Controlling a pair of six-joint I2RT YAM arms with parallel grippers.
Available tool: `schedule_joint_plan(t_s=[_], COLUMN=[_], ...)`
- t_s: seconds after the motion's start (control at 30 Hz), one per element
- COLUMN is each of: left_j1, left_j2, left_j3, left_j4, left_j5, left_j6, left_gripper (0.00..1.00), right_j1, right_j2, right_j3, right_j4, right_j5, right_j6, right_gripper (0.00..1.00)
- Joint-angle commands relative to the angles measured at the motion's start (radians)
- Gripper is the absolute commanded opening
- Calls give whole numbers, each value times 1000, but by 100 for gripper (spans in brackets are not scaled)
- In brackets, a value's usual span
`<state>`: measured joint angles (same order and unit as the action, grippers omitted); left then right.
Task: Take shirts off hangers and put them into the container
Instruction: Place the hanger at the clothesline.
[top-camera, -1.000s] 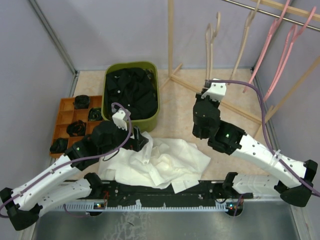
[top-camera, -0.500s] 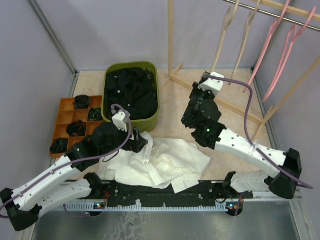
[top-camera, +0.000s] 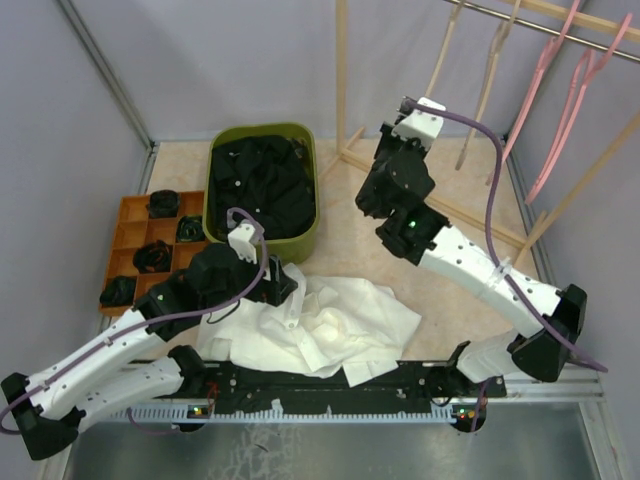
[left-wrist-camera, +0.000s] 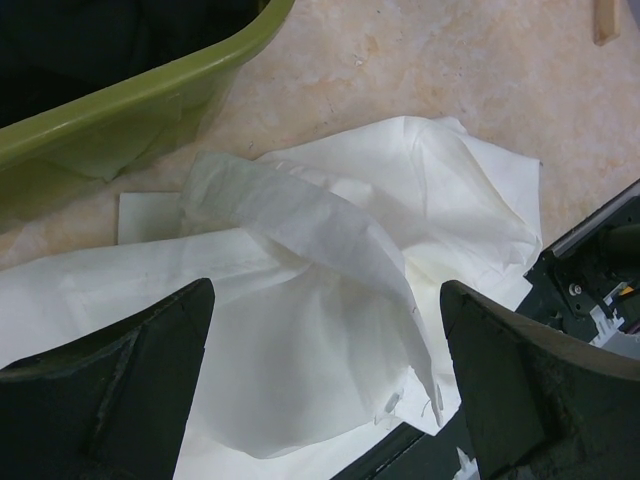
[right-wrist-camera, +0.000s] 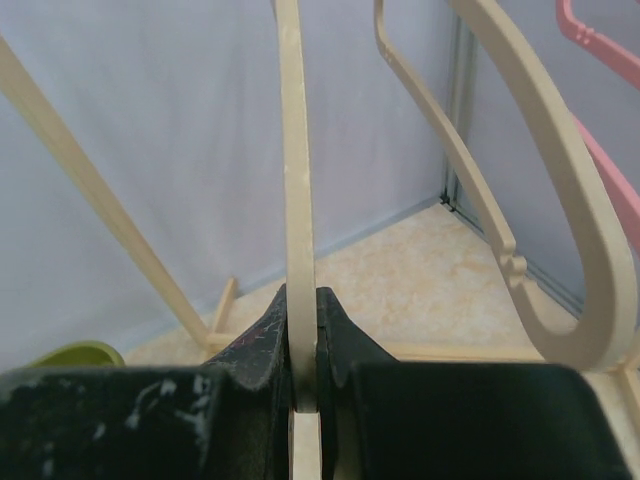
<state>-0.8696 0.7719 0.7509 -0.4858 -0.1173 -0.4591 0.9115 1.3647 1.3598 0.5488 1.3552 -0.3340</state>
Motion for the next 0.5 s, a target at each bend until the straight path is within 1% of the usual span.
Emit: schedule_joint_plan(t_s=[0.0, 0.27, 0.47], left_j1=[1, 1, 0], left_j2=[4, 13, 8], left_j3=[20, 25, 23], left_j4=[40, 43, 40], left_j5=[24, 25, 27], left_j6=[-9, -3, -3], left_gripper=[99, 99, 99], right_j1=[-74, -128, -197], right_j2=[-6, 49, 83], right_j3=[142, 240, 295], right_j4=[-497, -626, -791], right_j5=[-134, -177, -249], right_j6=[403, 459, 582], right_gripper=[0, 0, 1])
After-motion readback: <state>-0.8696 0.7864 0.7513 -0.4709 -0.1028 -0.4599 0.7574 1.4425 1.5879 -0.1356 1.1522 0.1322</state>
